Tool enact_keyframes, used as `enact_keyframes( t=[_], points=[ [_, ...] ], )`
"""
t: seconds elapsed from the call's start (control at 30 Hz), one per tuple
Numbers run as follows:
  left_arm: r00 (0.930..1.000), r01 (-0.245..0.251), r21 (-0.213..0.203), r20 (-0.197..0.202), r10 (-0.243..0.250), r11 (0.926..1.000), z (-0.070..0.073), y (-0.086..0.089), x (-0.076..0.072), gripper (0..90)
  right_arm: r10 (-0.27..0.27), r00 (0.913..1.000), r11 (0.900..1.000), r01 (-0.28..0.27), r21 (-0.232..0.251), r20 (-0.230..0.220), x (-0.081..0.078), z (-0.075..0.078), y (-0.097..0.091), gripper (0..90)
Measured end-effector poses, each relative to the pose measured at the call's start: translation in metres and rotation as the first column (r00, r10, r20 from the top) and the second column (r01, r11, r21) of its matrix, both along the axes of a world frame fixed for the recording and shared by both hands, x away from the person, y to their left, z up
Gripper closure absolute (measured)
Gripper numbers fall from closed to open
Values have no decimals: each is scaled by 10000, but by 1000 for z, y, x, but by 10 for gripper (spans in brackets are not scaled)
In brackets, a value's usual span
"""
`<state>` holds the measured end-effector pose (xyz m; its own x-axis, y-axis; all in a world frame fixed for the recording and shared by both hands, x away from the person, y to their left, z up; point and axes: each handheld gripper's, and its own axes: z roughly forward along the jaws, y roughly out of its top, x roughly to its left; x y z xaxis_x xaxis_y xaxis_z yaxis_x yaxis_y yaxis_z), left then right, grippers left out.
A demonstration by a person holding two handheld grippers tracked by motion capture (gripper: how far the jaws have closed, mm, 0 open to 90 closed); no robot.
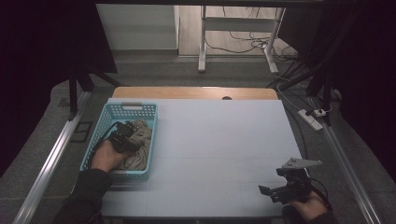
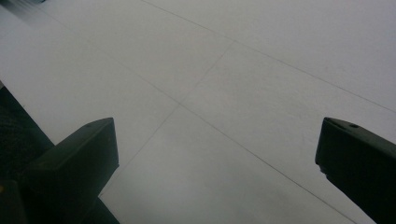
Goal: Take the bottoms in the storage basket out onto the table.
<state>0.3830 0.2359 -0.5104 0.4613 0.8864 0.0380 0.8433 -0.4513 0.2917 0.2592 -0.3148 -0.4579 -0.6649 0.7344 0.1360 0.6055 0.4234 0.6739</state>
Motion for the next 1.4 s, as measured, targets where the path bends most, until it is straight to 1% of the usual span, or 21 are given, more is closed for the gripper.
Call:
enact_keyframes(
  t=[0.1,0.2,0.27,0.3,0.43,0.5,0.57,0.67,0.77,0.8,0.9,1.0,1.07,1.17,1.33,1.4],
  points=[
    [9998,-179,-120,-41,178,9998,1,3,1,569,-5,10000,10000,5,6,1,0,0,0,0],
    [9994,-327,-459,-90,323,9984,2,9,2,605,5,10000,10000,-5,11,-13,0,0,0,0],
    [9989,-453,-807,-118,445,9957,2,13,3,618,9,10000,10000,-9,27,-25,0,0,-1,0],
    [9989,-466,-908,-143,455,9948,3,15,3,621,14,10000,10000,-14,32,-25,0,0,-1,0],
    [9977,-678,-1386,-165,662,9880,7,21,2,629,22,10000,10000,-22,49,-19,0,0,-1,0],
    [9968,-801,-1735,-168,784,9816,10,25,2,631,32,10000,10000,-31,65,-31,0,1,-1,0],
    [9958,-890,-2142,40,920,9727,16,29,0,635,13,10000,10000,-13,95,-28,0,0,-1,0],
    [9931,-883,-2510,526,1047,9640,26,33,-3,639,14,10000,10000,-14,91,-32,0,1,-1,0],
    [9898,-764,-2774,946,1064,9577,35,36,-6,641,-3,10000,9999,3,102,-18,0,1,-1,0],
    [9885,-735,-2816,1068,1074,9567,39,36,-7,641,-3,10000,9999,3,101,-15,0,0,-1,0],
    [9865,-609,-2865,1286,1013,9561,47,34,-10,640,-5,10000,9999,5,101,-22,0,1,-1,0],
    [9840,-450,-3034,1509,947,9518,55,33,-12,640,-18,10000,9999,18,111,-25,0,0,-1,0],
    [9832,-329,-3185,1601,880,9474,59,33,-13,639,-28,10000,9999,28,109,-22,0,0,-1,0],
    [9834,-265,-3518,1591,877,9357,64,31,-13,638,-31,10000,9999,32,106,-33,0,0,-1,0],
    [9801,-179,-3491,1790,854,9369,73,28,-14,637,-41,10000,9999,42,107,-30,0,0,-1,0],
    [9772,-162,-3552,1922,900,9347,77,28,-16,637,-35,10000,9999,35,101,-48,0,0,-1,0]
  ],
)
